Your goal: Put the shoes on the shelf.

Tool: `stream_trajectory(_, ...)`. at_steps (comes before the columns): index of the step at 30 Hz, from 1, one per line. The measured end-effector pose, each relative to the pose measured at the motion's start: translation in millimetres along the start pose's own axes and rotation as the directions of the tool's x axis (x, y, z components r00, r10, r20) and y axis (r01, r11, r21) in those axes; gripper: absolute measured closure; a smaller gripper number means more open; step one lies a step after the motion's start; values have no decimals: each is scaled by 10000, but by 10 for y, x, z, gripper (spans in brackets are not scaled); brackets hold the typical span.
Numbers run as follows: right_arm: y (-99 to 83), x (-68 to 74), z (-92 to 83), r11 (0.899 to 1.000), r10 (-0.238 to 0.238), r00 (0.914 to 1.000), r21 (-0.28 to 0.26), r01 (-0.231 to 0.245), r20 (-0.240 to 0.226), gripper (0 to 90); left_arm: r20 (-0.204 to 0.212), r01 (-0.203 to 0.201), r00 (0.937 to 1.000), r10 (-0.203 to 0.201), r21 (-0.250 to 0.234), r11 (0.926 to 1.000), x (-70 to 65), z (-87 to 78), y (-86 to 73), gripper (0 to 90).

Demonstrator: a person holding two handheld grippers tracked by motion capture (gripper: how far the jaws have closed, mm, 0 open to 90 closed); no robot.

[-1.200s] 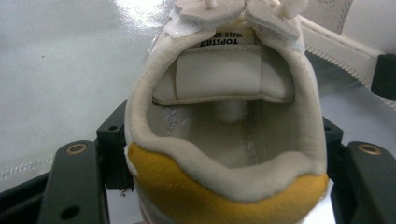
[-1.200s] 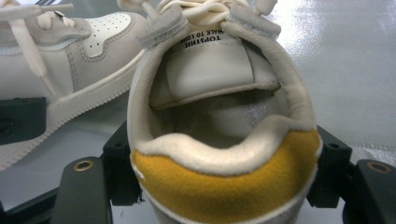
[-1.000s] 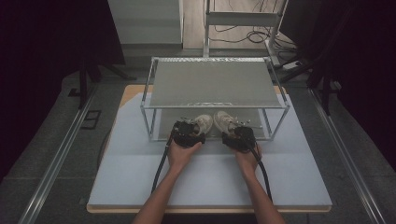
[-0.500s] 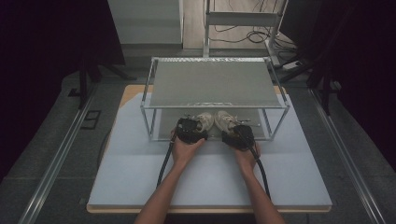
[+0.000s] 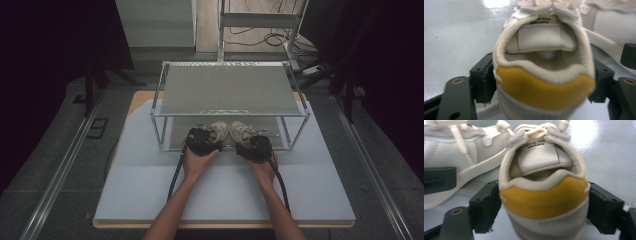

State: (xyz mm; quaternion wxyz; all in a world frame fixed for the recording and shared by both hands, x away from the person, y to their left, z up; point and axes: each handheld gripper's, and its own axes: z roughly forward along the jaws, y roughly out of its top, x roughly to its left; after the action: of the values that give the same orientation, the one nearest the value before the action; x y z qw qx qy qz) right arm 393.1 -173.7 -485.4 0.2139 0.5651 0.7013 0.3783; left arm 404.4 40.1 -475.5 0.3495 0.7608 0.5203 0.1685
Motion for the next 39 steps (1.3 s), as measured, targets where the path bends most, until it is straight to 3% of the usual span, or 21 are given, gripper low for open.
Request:
stream_trajectory(5, -33, -17, -106, 9998, -64, 9996, -189, 59, -286, 178, 257, -32, 9997, 35, -131, 9999, 38, -103, -44, 219)
stream_trajectory(10, -108, -56, -280, 9977, -481, 9975, -500, 455, -519, 218, 562, 23, 9984, -8, -265, 9996, 90, -209, -132, 234)
stream_trajectory(15, -140, -109, -359, 9962, -748, 9953, -482, 719, -620, 243, 763, 24, 9971, -9, -187, 9998, 88, -260, -216, 258)
stream_trajectory(18, -146, -137, -365, 9954, -907, 9936, -371, 883, -680, 248, 808, -46, 9967, 55, -115, 9999, 96, -241, -230, 267)
stream_trajectory(19, -148, -145, -359, 9955, -917, 9932, -310, 896, -721, 252, 823, 166, 9965, -156, -112, 9998, 83, -232, -237, 269)
stream_trajectory(21, -153, -152, -338, 9951, -977, 9916, -237, 960, -846, 256, 848, 180, 9962, -173, -76, 9998, 78, -218, -241, 280)
stream_trajectory(24, -161, -148, -312, 9944, -1056, 9903, -163, 1045, -899, 274, 815, 43, 9967, -35, -96, 9999, 80, -211, -240, 284)
stream_trajectory(30, -174, -139, -279, 9941, -1084, 9901, -115, 1078, -886, 290, 867, 343, 9957, -336, -71, 9994, 70, -215, -240, 294)
stream_trajectory(33, -174, -124, -292, 9947, -1024, 9893, -101, 1019, -1040, 315, 1007, 344, 9943, -336, -63, 9994, 41, -219, -236, 296)
stream_trajectory(34, -177, -113, -293, 9944, -1059, 9878, -157, 1048, -1139, 326, 1060, 88, 9943, -80, -63, 9999, 42, -221, -230, 296)
stream_trajectory(39, -189, -21, -286, 9929, -1189, 9826, -163, 1178, -1425, 359, 1242, 175, 9921, -165, -74, 9998, -56, -211, -214, 309)
